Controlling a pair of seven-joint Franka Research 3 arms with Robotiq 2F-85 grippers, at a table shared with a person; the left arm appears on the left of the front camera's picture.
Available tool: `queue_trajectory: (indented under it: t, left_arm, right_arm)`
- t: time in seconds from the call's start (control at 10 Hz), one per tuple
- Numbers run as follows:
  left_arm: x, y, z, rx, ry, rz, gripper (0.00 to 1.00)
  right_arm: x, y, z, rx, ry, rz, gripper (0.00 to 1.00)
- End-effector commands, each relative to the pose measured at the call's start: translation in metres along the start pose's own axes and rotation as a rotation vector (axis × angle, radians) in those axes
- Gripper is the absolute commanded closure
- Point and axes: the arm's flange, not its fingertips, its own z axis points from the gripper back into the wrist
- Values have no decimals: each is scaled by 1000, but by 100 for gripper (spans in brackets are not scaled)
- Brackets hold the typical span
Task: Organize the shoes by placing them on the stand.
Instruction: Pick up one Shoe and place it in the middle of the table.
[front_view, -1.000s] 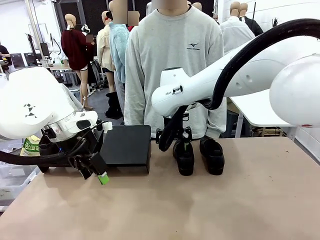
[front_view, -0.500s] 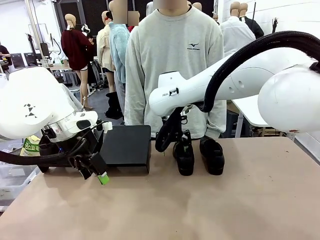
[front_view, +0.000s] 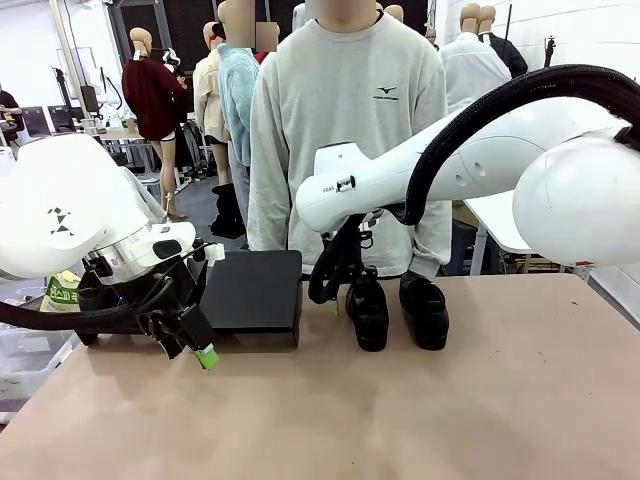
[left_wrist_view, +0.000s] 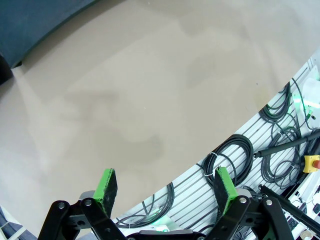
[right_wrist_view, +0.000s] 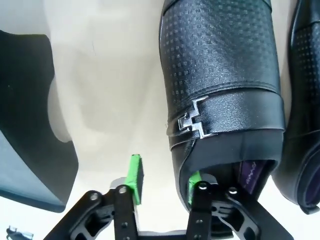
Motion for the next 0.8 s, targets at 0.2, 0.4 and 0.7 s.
queue_trajectory:
  t: [0.2, 0.4, 0.7]
  left_arm:
    - [1, 1, -1, -13, -12, 0, 0]
    - [1, 1, -1, -13, -12, 0, 0]
    - [1, 1, -1, -13, -12, 0, 0]
  right_arm:
    - [5, 2, -1, 9, 48, -37, 100]
    - [1, -1, 3, 23, 51, -55, 100]
    - [-68, -13, 58, 15, -70, -135, 100]
